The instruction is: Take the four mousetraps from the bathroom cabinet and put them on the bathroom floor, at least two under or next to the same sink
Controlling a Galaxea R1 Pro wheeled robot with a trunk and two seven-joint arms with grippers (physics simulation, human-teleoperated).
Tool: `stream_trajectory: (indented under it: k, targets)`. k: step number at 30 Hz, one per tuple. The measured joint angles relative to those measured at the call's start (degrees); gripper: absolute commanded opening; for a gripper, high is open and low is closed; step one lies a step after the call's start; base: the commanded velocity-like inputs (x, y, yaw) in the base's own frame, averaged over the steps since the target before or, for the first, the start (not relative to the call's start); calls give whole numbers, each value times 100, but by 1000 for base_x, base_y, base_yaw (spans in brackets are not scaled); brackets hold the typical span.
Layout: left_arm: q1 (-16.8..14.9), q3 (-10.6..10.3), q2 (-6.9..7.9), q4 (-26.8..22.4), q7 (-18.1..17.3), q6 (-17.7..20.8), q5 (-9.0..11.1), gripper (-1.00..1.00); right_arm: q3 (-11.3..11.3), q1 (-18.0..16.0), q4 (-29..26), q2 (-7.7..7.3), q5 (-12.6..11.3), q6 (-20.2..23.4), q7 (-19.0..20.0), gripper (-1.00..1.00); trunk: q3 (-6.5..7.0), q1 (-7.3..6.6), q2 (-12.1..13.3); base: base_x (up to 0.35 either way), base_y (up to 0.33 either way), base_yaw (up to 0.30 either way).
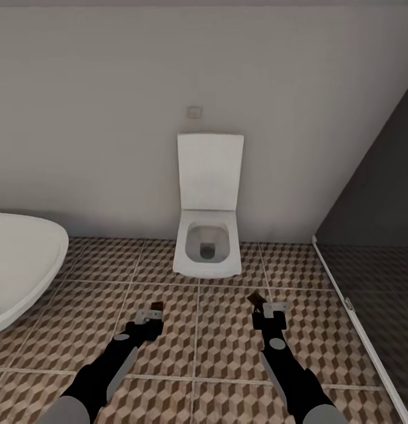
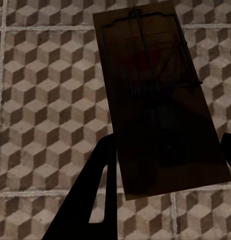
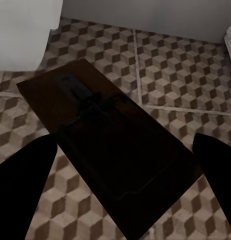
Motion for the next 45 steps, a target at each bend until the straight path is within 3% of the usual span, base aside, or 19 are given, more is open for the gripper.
stream_trajectory:
  k: [45]
  targets:
    - [1,-4,-25,13,0,-4,0,-100,9,0,1,10,6,-8,0,-100,-1225,989,-1805,0,0,0]
